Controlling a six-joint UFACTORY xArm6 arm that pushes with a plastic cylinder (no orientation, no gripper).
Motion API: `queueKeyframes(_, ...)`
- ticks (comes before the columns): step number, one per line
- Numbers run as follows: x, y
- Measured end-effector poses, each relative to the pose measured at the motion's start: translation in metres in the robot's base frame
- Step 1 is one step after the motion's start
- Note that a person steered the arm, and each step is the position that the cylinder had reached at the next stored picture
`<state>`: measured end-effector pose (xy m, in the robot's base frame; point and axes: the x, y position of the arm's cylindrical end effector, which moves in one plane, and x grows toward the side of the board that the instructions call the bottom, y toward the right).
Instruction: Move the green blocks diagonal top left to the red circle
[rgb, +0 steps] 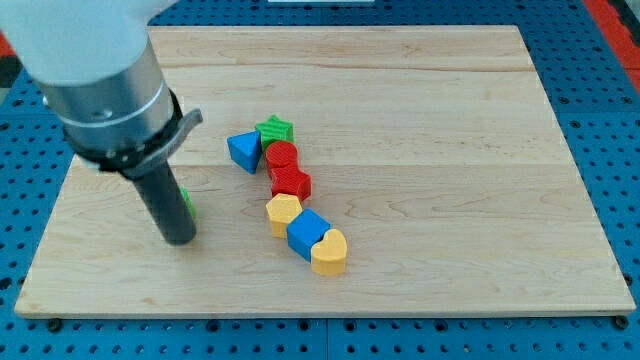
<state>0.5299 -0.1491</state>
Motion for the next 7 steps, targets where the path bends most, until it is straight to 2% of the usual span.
queueKeyframes(3,-0.103,-0.023)
queueKeyframes(4,-0.092,-0.025)
queueKeyframes(5,-0.091,-0.066)
queueKeyframes(6,-0.111,-0.074)
queueKeyframes(7,-0.153,-0.061)
